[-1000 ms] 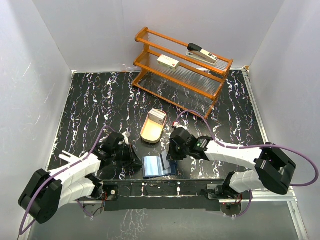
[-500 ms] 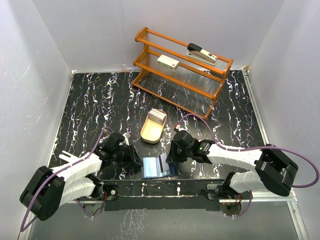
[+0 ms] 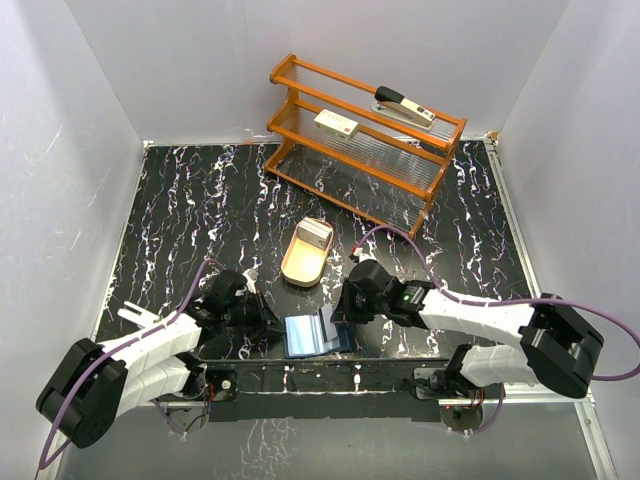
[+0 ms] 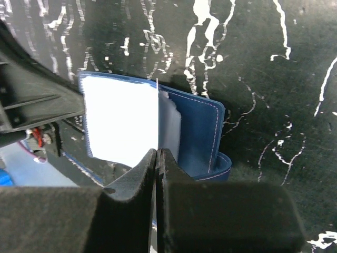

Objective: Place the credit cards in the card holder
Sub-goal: Insert the credit card into the card holder.

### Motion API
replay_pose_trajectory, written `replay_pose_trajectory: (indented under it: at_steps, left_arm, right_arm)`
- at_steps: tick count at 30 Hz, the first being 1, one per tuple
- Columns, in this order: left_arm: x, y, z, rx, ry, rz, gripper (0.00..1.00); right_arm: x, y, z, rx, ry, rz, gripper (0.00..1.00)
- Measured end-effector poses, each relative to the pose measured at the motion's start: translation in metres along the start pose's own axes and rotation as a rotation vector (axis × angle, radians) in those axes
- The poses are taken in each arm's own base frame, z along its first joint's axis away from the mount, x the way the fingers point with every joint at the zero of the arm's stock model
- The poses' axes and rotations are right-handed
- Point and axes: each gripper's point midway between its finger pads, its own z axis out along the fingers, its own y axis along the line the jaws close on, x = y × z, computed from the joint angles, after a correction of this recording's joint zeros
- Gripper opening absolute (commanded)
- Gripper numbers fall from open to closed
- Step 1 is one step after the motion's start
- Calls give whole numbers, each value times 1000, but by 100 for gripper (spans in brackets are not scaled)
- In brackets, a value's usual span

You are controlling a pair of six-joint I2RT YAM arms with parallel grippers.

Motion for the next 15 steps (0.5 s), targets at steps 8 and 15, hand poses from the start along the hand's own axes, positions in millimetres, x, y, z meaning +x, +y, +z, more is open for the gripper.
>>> replay_pose_trajectory:
  at_steps: [8, 15]
  left_arm:
    - [0, 4, 0, -16, -3, -2, 0]
    - [-1, 6, 1, -24, -10, -3, 0]
  right_arm:
    - [-6, 25, -12, -112, -22, 29, 0]
    - [7, 15, -4, -98, 18, 70, 1]
